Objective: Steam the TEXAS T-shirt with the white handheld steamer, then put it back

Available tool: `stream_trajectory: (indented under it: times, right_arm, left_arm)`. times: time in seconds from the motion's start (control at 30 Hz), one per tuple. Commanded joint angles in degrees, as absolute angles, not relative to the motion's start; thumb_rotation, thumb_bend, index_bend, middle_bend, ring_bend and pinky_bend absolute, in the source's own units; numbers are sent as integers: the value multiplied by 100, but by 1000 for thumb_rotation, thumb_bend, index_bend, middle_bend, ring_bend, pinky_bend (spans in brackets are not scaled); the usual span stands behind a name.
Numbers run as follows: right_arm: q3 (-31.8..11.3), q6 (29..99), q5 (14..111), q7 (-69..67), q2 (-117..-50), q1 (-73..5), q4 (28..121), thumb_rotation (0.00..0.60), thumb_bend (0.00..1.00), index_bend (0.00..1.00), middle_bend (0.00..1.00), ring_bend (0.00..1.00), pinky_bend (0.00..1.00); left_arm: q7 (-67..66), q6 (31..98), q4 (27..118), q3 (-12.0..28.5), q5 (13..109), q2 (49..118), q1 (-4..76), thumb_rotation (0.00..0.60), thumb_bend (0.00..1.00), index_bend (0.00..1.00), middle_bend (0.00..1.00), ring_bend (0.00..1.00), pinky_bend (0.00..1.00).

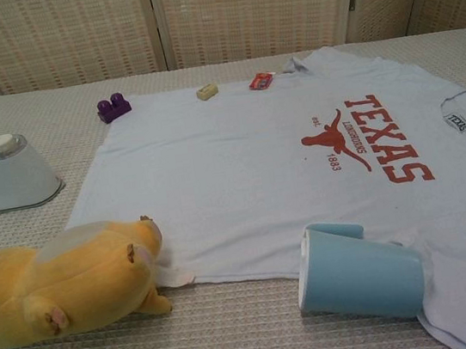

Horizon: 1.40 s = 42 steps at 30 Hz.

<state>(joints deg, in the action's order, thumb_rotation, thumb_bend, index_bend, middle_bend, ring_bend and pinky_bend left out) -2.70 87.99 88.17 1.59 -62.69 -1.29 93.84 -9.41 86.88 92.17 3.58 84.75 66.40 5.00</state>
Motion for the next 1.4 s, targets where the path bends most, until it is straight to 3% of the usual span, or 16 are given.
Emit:
stream_trajectory:
  times: [0.03,0.63,1.13,1.4]
  right_arm:
    - [-262,8753,8801,199,-6278,-145,9400,600,135,0,112,39,195]
    - [-235,8958,8929,194,-6227,-55,9450,600,135,0,111,39,195]
    - [-276,8967,8937,93,-6157,-75,9410,600,135,0,111,40,195]
    - [-296,8871,8874,124,-6163,-119,9397,600,134,0,112,39,195]
  left_arm:
    - [-946,8650,9179,362,8453,6668,520,600,147,165,204,140,177]
    - [-614,8558,9042,509,8478,6657,686,600,147,171,203,140,177]
    - [-763,6829,8630,1214,7484,7054,2024,600,198,207,221,156,190]
    - [-1404,6115,7770,1443,6598,7669,2627,600,213,219,227,156,190]
